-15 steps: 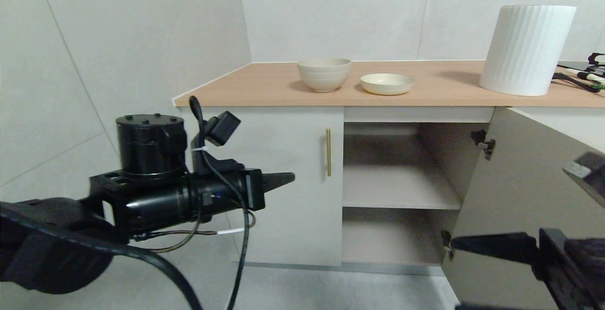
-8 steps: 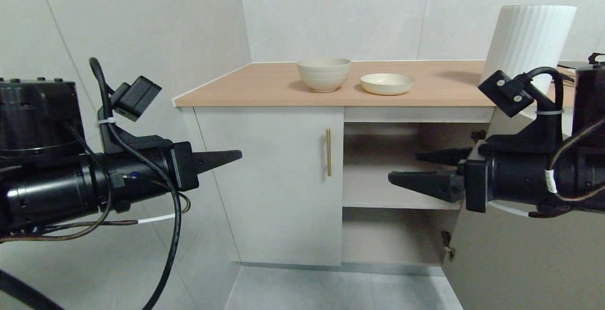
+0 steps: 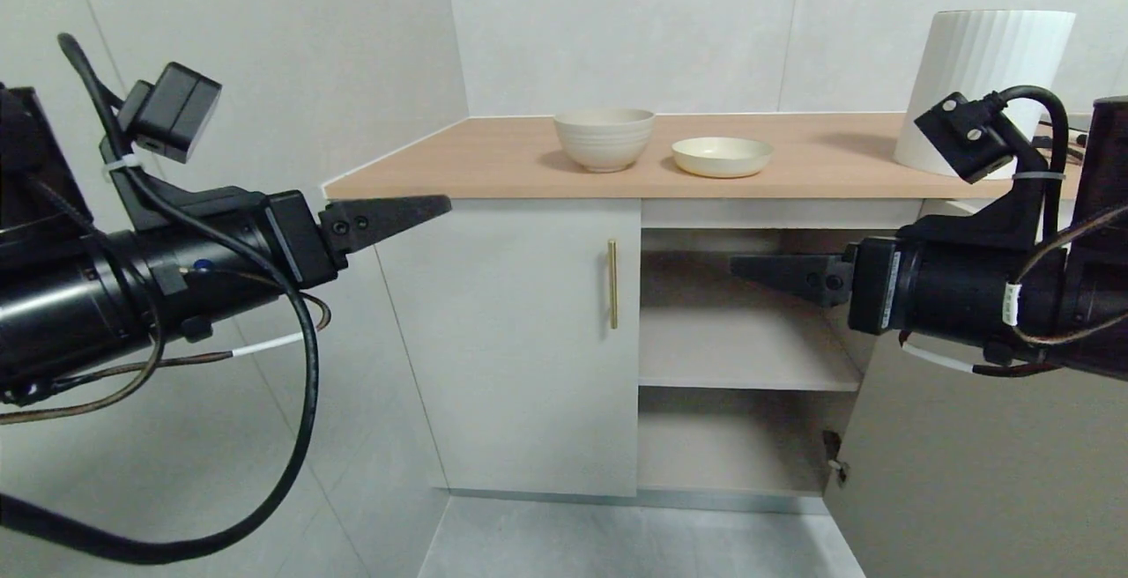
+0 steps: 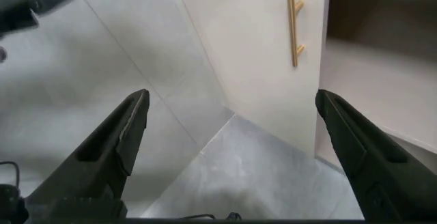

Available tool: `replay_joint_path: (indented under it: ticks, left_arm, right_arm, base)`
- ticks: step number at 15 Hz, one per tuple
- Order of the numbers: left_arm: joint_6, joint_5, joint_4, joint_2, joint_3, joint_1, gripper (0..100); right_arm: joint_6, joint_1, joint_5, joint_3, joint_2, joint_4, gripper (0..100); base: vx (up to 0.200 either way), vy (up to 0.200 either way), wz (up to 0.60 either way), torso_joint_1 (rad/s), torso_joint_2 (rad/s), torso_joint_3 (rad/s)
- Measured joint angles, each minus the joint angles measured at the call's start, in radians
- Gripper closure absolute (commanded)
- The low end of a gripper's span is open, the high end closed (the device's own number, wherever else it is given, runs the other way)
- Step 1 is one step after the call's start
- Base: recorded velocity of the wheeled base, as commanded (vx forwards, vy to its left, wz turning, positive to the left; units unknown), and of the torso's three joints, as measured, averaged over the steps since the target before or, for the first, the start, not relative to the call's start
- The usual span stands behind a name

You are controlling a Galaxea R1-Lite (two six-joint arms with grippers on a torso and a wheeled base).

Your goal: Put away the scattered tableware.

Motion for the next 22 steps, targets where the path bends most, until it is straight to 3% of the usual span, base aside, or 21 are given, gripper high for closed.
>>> replay_joint_path:
  ticks: [3, 7, 17, 22]
  left_arm:
    - [0.005, 0.013, -0.014, -0.015, 0.014, 0.001, 0]
    - [0.04, 0.01, -0.008, -0.025, 0.015, 0.0, 0]
    - [0.041, 0.009, 0.018, 0.01, 0.009, 0.0, 0]
    - [0.041, 0.007, 0.015, 0.018, 0.015, -0.002, 0]
  right_arm:
    - [0.0, 0.0, -0.006, -0.017, -0.013, 0.084, 0]
    - [0.001, -0.003, -0.032, -0.091, -0.016, 0.247, 0]
    - [-0.045, -0.036, -0.033, -0.083, -0.003, 0.255, 0]
    - [-0.07, -0.036, -0.033, -0.064, -0.015, 0.254, 0]
  base:
    - [0.0, 0.0, 0.0, 0.0, 0.0, 0.0]
    - [0.05, 0.0, 0.0, -0.001, 0.0, -0.003]
    - [0.2, 0.0, 0.0, 0.004, 0.0, 0.003]
    - [0.0, 0.0, 0.0, 0.0, 0.0, 0.0]
